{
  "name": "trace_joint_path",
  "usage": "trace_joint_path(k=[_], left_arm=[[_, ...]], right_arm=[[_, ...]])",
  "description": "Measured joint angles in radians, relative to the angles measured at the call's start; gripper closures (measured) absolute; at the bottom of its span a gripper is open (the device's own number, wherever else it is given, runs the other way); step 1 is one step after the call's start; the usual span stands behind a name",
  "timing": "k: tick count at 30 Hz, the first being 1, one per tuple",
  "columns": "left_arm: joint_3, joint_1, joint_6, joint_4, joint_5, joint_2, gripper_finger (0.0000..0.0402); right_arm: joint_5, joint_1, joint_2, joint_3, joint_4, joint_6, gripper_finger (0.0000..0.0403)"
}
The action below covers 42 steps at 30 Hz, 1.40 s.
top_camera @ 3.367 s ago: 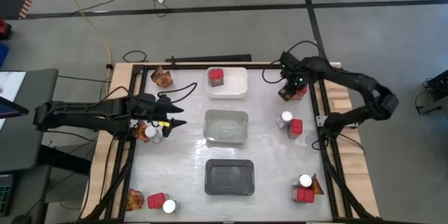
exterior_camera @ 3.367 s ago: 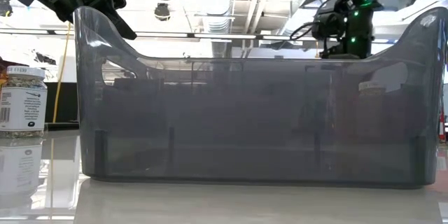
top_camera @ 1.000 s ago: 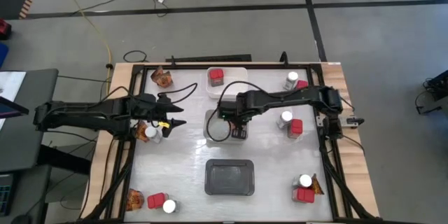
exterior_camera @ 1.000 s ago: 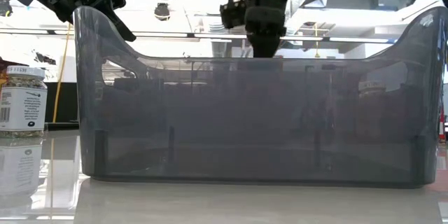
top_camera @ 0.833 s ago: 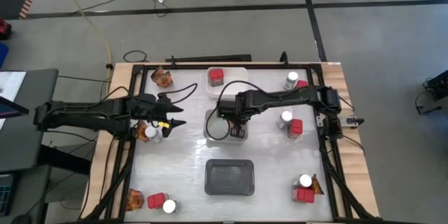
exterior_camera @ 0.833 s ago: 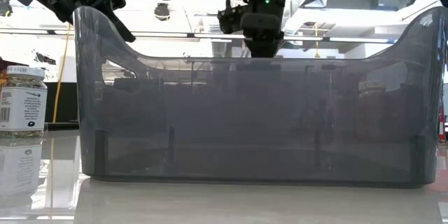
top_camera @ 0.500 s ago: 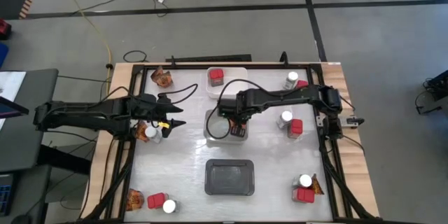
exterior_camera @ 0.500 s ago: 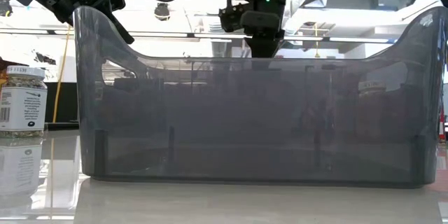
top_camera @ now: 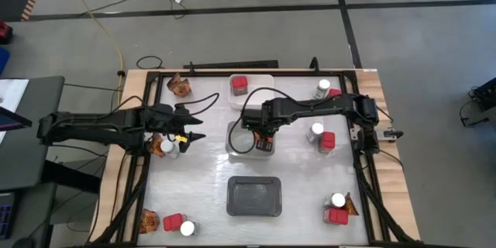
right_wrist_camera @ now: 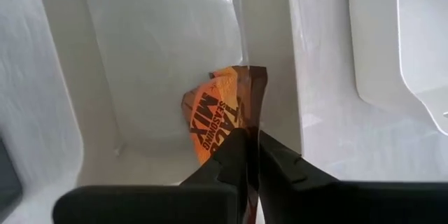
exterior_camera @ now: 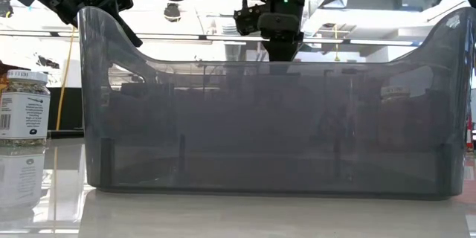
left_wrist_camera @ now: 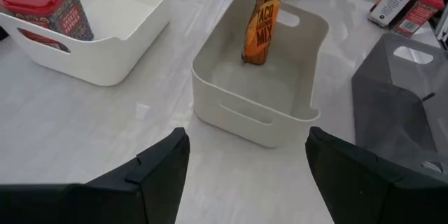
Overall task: Sort spices by type
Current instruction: Put the orange seasoning bag into the gray bin, then put the white seasoning bottle into the black bin
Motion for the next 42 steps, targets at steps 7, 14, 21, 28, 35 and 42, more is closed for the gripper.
trace_joint_path(k=[7,14,21,28,35,42], left_arm=[[0.0,0.0,0.0,0.001,0.0,0.0,0.0127],[0.0,0.0,0.0,0.003,0.0,0.0,0.0127],[0.0,0.0,-0.064,0.003,0.0,0.0,0.0127],[0.0,0.0,-0.103,0.004,0.0,0.0,0.0127],[0.0,0.0,-0.131,0.005,0.0,0.0,0.0127],[0.0,0.0,-0.127,0.029,-0.004,0.0,0.0127]], right_arm=[[0.0,0.0,-0.021,0.0,0.009,-0.008,0.0342],[-0.002,-0.006,-0.056,0.0,0.005,-0.008,0.0303],[-0.002,-0.013,-0.144,0.0,-0.005,0.061,0.0248],[0.002,-0.019,-0.277,0.0,0.0,0.186,0.023],[0.074,0.028,-0.371,0.0,-0.036,0.245,0.0233],[0.153,0.093,-0.397,-0.002,-0.184,0.411,0.0211]])
